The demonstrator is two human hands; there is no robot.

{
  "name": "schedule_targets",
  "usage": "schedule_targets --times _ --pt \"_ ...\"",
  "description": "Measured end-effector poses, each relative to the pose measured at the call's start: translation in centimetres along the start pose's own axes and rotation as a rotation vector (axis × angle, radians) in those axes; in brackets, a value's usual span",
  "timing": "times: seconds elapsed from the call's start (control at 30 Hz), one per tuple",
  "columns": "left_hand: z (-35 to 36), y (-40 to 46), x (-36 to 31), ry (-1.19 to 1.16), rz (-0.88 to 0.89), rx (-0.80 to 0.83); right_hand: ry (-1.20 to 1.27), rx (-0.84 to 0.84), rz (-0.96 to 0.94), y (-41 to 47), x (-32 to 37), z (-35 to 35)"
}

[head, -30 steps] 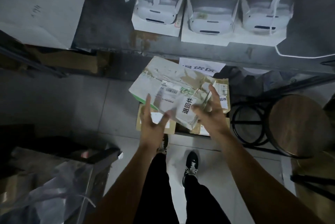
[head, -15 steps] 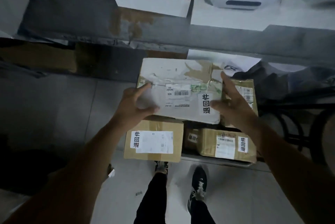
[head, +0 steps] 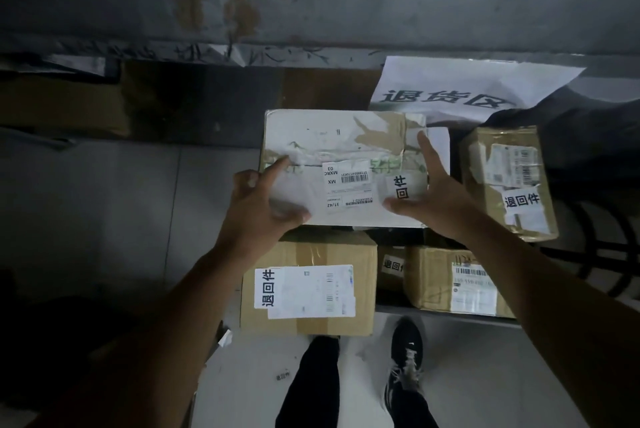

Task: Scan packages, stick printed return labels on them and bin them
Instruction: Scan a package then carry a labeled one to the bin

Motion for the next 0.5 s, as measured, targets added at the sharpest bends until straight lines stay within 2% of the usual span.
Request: schedule_targets --times 0.23,0.4,0.5 --pt "0.2 -0.4 0.4 -0.010 -0.031 0.038 -0.158 0.029 -0.028 -0.1 0.2 0.2" --pt "-1.5 -2.3 -2.5 0.133 -0.079 -0.024 -0.376 -0.141 -0.057 -4.1 2.4 -0.9" --pt "-3.2 -5.1 -6.9 0.231 -0.004 -0.041 -0.513 -0.235 -0.018 -10.1 4.2 -2.3"
Point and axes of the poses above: each hand's wrist, its own y-axis towards the middle knuckle, its own z-axis out of the palm, x = y × z, the point moved 2 cm from there along y, towards the middle knuckle, and after that the axes turned 2 degrees about -x, right-handed, at the moved point
